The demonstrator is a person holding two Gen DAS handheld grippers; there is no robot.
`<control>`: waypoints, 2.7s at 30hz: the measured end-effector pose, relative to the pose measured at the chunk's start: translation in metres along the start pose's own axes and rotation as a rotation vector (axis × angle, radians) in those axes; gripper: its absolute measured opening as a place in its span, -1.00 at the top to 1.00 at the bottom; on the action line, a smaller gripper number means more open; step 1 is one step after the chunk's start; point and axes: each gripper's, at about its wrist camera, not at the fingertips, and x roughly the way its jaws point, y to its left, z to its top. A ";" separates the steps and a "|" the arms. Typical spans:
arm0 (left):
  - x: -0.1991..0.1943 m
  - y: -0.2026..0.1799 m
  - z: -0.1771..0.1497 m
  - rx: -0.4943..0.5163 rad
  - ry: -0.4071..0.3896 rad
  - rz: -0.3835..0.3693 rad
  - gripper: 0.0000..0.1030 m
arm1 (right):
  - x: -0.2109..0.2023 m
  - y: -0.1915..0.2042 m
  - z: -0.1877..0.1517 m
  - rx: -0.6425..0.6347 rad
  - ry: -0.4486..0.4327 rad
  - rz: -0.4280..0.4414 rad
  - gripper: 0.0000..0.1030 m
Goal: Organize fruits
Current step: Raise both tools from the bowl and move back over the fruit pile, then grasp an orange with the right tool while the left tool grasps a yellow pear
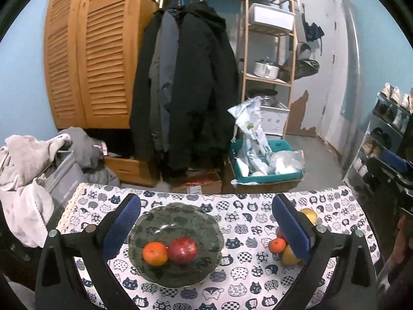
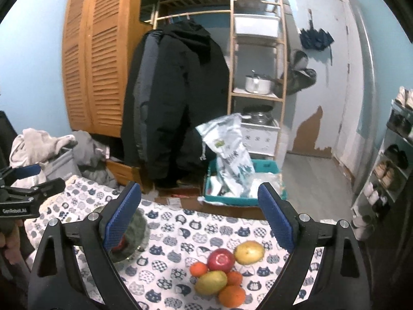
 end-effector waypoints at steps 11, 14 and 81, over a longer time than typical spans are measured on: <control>0.006 -0.035 -0.002 0.048 0.031 -0.050 -0.99 | -0.012 -0.030 -0.013 0.037 0.022 -0.051 -0.76; 0.010 -0.044 -0.003 0.062 0.039 -0.064 -0.99 | -0.010 -0.037 -0.017 0.045 0.036 -0.062 -0.76; 0.209 -0.189 -0.156 0.219 0.607 -0.226 -0.99 | 0.137 -0.143 -0.227 0.251 0.768 -0.092 -0.22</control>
